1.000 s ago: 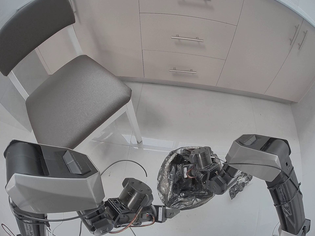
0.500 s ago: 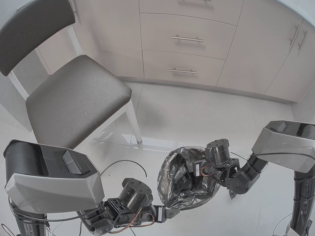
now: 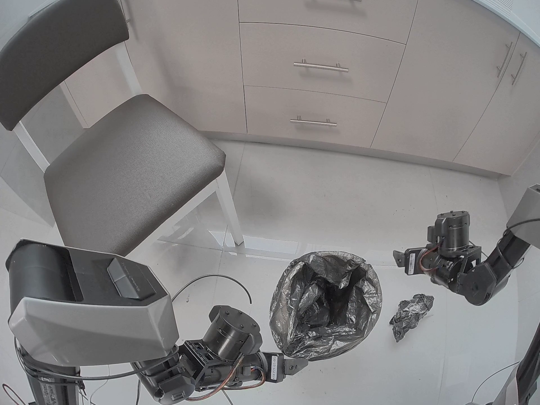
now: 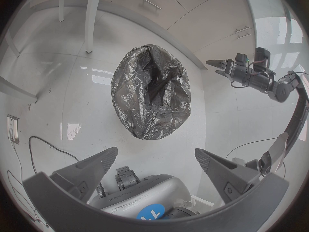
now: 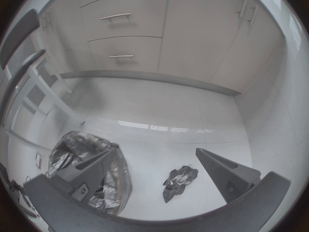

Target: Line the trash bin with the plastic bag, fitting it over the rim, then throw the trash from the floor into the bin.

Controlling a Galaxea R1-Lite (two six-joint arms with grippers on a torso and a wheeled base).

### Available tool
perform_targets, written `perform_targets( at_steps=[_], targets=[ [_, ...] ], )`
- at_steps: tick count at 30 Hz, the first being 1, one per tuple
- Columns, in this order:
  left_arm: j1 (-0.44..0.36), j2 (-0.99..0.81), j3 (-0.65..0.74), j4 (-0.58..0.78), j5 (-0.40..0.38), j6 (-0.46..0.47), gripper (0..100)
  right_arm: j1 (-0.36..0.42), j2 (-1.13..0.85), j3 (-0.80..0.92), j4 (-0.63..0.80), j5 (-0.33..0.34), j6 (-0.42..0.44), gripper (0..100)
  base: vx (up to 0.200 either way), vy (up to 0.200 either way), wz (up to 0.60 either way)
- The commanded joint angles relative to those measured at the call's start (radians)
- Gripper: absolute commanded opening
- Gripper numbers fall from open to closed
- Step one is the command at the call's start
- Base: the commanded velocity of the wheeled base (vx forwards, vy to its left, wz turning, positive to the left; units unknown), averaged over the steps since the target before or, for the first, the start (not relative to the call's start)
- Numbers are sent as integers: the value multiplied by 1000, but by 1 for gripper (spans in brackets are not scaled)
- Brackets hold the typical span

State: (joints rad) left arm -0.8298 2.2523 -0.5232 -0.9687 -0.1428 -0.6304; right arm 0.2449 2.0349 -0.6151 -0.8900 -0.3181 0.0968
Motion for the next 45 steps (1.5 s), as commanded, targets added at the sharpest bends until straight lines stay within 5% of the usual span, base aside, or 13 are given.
perform_targets(
  at_steps=[1, 12, 16, 25, 30, 36, 45],
  targets=[
    [0, 1, 0, -1, 0, 0, 100, -138, 22, -141, 75, 33, -23, 100, 0, 0, 0],
    [0, 1, -1, -1, 0, 0, 100, -188, 326, -641, 276, 19, 43, 100, 0, 0, 0],
    [0, 1, -1, -1, 0, 0, 100, -190, 404, -818, 387, -12, 132, 100, 0, 0, 0],
    [0, 1, -1, -1, 0, 0, 100, -213, 482, -1005, 448, -22, 153, 100, 0, 0, 0],
    [0, 1, -1, -1, 0, 0, 100, -223, 594, -1155, 519, -105, 149, 100, 0, 0, 0],
    [0, 3, -1, -1, 0, 1, 100, -225, 689, -1359, 637, -113, 158, 100, 0, 0, 0],
    [0, 3, -1, -1, 0, 1, 100, -230, 774, -1385, 766, -131, 159, 100, 0, 0, 0]
  ],
)
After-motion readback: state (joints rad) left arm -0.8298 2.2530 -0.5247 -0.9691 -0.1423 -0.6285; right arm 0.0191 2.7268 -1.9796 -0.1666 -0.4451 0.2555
